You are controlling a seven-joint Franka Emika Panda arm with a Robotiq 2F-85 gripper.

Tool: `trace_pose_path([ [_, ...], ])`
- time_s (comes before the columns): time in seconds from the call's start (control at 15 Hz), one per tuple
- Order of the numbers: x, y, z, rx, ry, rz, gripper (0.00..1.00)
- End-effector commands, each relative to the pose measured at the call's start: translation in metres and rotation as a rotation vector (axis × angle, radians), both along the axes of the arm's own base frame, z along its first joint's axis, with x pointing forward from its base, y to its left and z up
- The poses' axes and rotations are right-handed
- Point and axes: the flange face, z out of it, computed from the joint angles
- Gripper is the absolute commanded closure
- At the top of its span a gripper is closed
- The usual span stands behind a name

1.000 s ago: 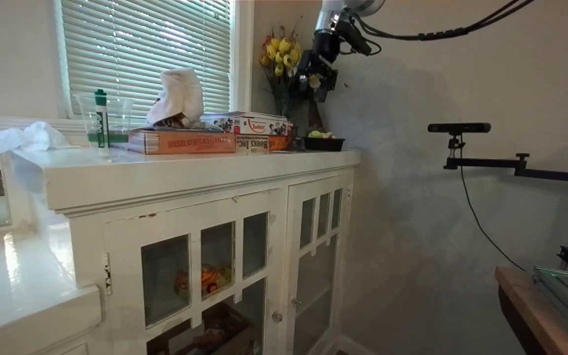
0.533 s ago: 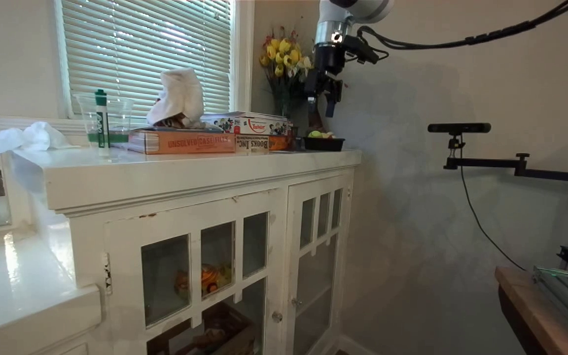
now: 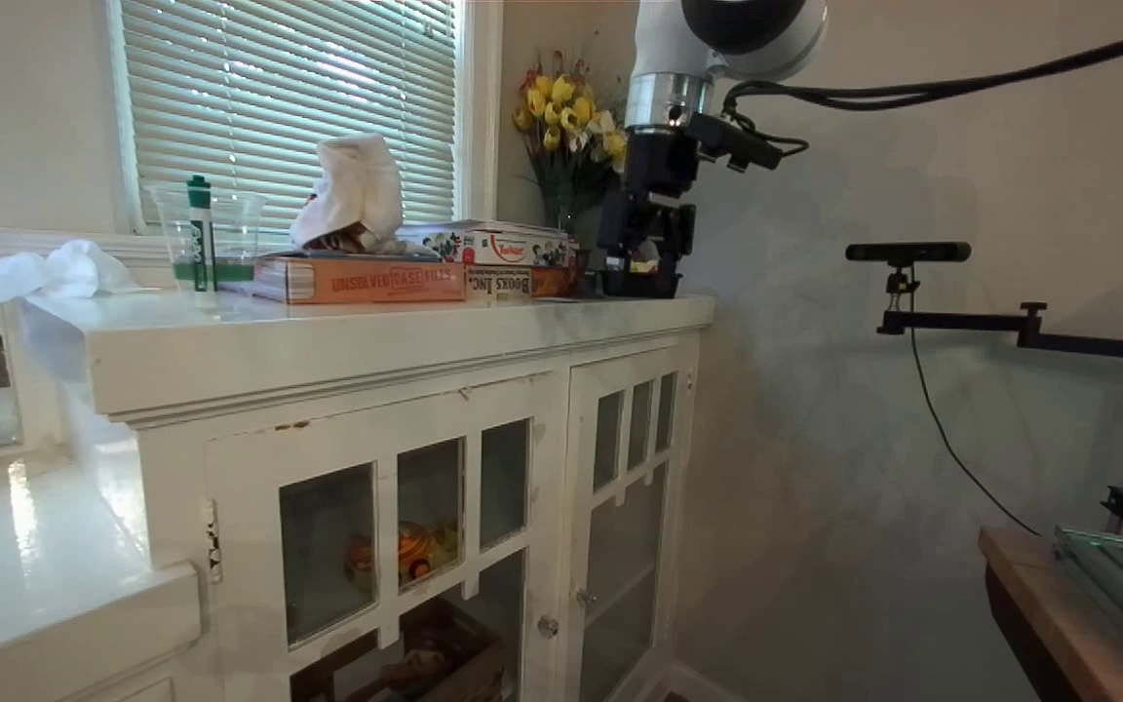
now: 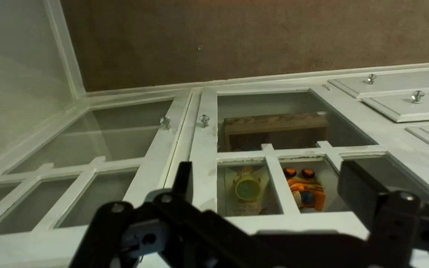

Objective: Place the tennis ball in the black tub on the right side

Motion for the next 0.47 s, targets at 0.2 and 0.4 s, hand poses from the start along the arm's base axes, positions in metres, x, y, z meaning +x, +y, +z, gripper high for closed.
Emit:
trace_pose_path([
  [0.2, -0.045, 0.057, -0.044, 0.017, 0.028, -0.026, 0.00],
  [0.4, -0.041, 0.050, -0.039, 0.017, 0.017, -0.035, 0.00],
])
